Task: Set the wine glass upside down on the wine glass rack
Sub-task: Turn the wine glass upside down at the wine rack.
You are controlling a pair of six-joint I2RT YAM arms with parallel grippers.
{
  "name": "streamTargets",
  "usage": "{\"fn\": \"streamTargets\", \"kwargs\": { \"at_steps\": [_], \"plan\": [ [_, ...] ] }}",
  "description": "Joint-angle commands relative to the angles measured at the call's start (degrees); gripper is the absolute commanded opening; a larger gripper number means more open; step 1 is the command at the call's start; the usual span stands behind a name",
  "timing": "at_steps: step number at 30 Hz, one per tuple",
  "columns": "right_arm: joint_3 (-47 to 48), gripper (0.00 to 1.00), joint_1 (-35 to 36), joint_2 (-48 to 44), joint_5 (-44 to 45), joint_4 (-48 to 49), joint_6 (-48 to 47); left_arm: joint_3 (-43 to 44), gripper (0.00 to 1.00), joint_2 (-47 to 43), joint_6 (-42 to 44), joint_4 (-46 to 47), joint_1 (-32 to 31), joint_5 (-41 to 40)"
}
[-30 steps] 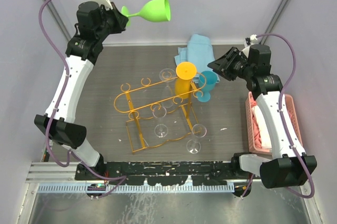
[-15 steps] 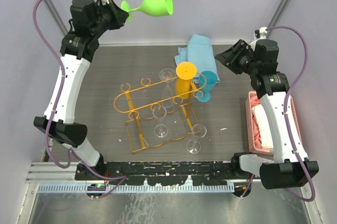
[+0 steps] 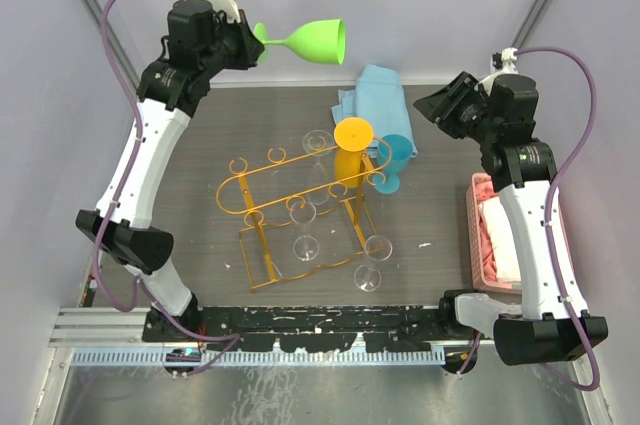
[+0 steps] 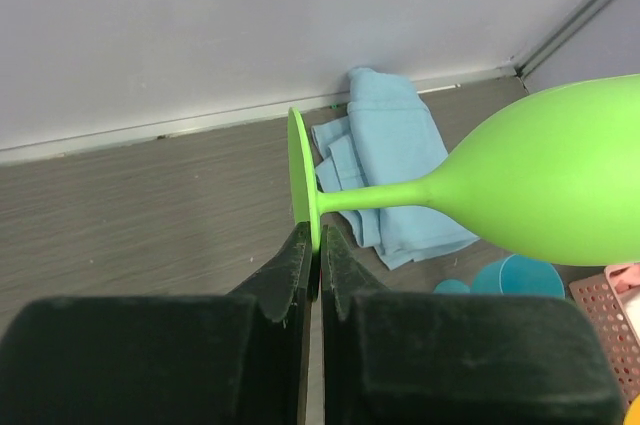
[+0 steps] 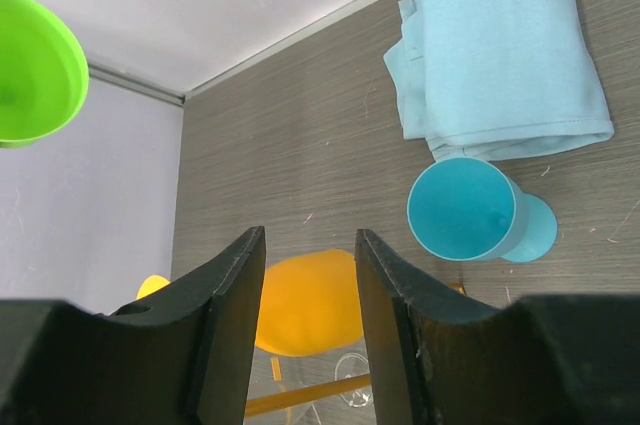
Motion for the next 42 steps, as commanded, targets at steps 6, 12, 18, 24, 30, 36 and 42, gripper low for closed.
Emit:
{"fn": "streamTargets", "kwargs": {
  "at_steps": [6, 12, 18, 24, 30, 36, 42],
  "plan": [
    [0.23, 0.47, -0.15, -1.04, -0.94, 2.39, 0.6, -2.17, 0.04, -6.61, -4.16, 6.49, -0.85, 6.35],
    [1.35, 0.48, -0.16, -1.26, -3.97, 5.13, 1.37, -4.41, 0.04, -9.14, -12.02, 9.96, -0.71, 12.71],
    [2.66, 0.48, -0.15, -1.26, -5.64, 7.47, 2.43, -2.17, 0.03, -9.16, -10.52, 8.68, -0.65, 14.86],
    [5.21, 0.48, -0.15, -0.95, -9.28, 9.46, 3.6, -2.22, 0.04, -10.04, -3.82, 5.66, -0.62, 9.42],
    [9.35, 0.48, -0.02, 1.72, -19.13, 17.77, 9.51, -4.14, 0.03, -9.72, 1.2, 3.58, -0.66, 6.88],
    [15.54, 0.48, 2.53, 7.26, -24.13, 26.17, 16.05, -7.31, 0.04, -10.58, 2.75, 5.09, -0.65, 6.19],
    [23.29, 0.49, 11.16, 14.07, -21.86, 23.91, 13.54, -8.18, 0.04, -10.61, 2.13, 5.48, -0.64, 7.9]
  ]
}}
